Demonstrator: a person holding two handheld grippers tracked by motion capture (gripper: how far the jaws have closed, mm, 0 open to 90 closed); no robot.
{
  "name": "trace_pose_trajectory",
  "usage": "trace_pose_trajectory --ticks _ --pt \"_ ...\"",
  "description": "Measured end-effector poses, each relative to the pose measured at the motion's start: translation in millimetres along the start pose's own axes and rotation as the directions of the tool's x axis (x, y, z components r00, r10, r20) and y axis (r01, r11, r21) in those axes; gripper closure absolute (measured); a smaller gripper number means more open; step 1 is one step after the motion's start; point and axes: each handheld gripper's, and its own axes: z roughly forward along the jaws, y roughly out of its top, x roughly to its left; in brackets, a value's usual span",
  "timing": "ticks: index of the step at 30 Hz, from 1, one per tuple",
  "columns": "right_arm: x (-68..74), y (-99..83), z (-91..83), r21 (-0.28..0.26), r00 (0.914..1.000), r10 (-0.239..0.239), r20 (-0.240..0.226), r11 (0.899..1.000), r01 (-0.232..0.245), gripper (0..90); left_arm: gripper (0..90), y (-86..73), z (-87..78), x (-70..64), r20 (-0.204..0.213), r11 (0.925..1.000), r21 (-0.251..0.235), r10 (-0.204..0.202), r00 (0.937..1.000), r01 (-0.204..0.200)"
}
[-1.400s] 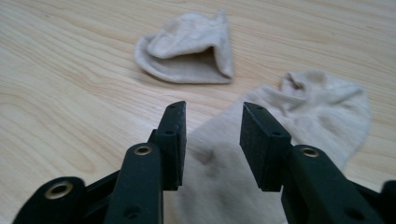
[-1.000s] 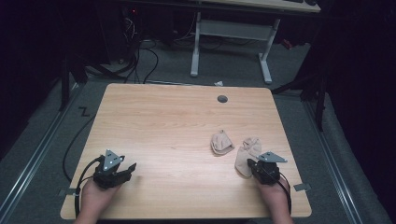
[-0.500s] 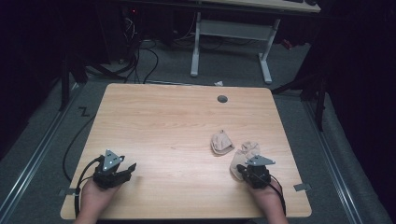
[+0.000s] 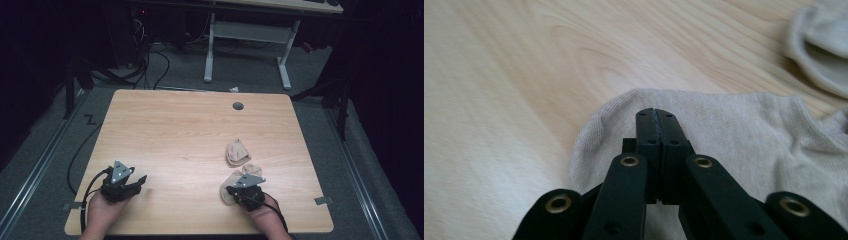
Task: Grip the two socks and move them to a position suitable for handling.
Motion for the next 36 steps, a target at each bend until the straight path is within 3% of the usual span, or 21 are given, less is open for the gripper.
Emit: trace_pose_trajectory --ticks 2,4,7,12,14,16,19,22,24,28,32,36 --pt "6.0 3.9 0.6 -0.001 0.9996 -0.028 -0.006 1.000 0.028 90.0 46.8 0.1 -0.3 -0.3 0.003 1.0000 0.000 0.001 1.0000 -0.001" --pt "3.5 7.4 -6.3 -0.036 0.9994 -0.028 0.018 0.999 0.029 90.0 46.8 0.0 -0.7 -0.5 0.004 1.0000 -0.001 0.003 1.0000 -0.003" --pt "-15.6 6.8 -21.2 -0.087 0.9959 0.028 0.086 0.996 -0.020 90.0 46.8 0.0 -0.6 -0.7 0.006 1.0000 -0.006 0.004 1.0000 -0.004" --pt "-55.3 -8.5 -29.4 -0.074 0.9724 0.106 0.208 0.993 -0.093 90.0 46.8 1.4 0.2 -3.9 0.016 0.9999 -0.007 0.014 0.9998 -0.013" --pt "-65.7 -12.9 -28.7 -0.065 0.9672 0.137 0.214 0.990 -0.126 90.0 47.9 2.2 0.0 -7.2 0.022 0.9996 -0.011 0.027 0.9994 -0.027" --pt "-70.3 -15.8 -26.5 -0.058 0.9676 0.156 0.198 0.987 -0.147 90.0 48.3 3.3 -0.2 -11.2 0.028 0.9989 -0.009 0.046 0.9986 -0.046" --pt "-67.5 -18.0 -20.7 -0.020 0.9716 0.146 0.186 0.989 -0.145 90.0 49.1 4.1 0.9 -17.4 0.039 0.9982 -0.010 0.059 0.9975 -0.059" --pt "-62.3 -20.0 -18.7 -0.005 0.9760 0.137 0.169 0.990 -0.138 90.0 54.7 5.0 0.0 -24.9 0.084 0.9978 -0.025 0.063 0.9944 -0.061" --pt "-58.5 -19.8 -18.8 -0.002 0.9787 0.131 0.158 0.991 -0.133 90.0 59.7 7.2 -0.2 -33.7 0.132 0.9978 -0.038 0.058 0.9895 -0.054" --pt "-50.6 -17.1 -16.7 0.004 0.9836 0.112 0.141 0.993 -0.114 90.0 69.4 13.7 2.6 -62.5 0.220 0.9962 -0.044 0.083 0.9719 -0.075" --pt "-43.5 -13.3 -13.5 0.008 0.9877 0.100 0.121 0.995 -0.102 90.0 75.5 19.1 7.4 -93.1 0.261 0.9914 -0.041 0.131 0.9564 -0.125" --pt "-36.1 -10.5 -9.0 -0.004 0.9903 0.100 0.097 0.995 -0.100 90.0 83.8 22.3 11.5 -114.7 0.289 0.9907 -0.051 0.135 0.9478 -0.126"
